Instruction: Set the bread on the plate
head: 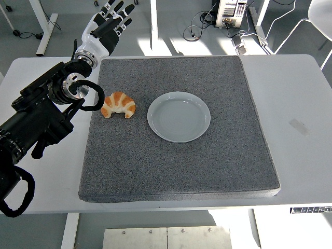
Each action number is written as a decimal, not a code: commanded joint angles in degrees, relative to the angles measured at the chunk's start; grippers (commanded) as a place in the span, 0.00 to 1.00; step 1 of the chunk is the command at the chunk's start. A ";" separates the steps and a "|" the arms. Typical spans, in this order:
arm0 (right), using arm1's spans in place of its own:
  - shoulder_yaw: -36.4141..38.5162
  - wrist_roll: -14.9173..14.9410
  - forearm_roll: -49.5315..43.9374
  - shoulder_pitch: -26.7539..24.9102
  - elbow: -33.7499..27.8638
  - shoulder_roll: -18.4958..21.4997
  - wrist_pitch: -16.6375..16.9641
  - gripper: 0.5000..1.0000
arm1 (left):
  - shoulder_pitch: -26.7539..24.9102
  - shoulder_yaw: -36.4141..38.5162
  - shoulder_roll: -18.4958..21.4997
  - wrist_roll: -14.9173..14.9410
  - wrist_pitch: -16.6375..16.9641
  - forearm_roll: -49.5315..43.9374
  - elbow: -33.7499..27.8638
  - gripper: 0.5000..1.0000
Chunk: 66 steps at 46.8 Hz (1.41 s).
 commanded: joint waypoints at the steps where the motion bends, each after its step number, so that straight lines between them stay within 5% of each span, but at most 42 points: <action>1: 0.00 0.00 0.00 -0.07 0.00 0.00 0.08 1.00 | -0.17 4.06 1.25 -0.03 0.63 3.68 -1.29 0.96; 9: 0.00 0.00 0.00 0.02 0.00 0.00 -0.01 1.00 | -2.89 14.69 4.76 -0.47 7.48 12.20 -4.09 0.95; 18: 0.00 0.00 0.00 0.02 0.00 0.00 0.08 1.00 | -5.44 26.38 13.37 0.32 14.60 14.93 -19.73 0.95; 23: 0.00 0.09 0.00 -0.07 0.00 0.00 -0.01 1.00 | -8.87 33.59 17.42 -0.56 15.13 17.56 -26.77 0.97; 36: 0.00 0.00 0.00 0.02 0.00 0.00 0.08 1.00 | -16.08 46.87 23.58 -5.39 15.40 31.80 -27.74 0.95; 49: 0.00 0.00 0.00 0.02 0.00 0.00 -0.01 1.00 | -20.30 57.68 26.30 2.08 13.64 35.59 -27.66 0.95; 66: 0.00 0.00 0.00 0.02 0.00 0.00 0.08 1.00 | -15.65 58.21 26.65 3.57 13.90 36.20 -27.66 0.95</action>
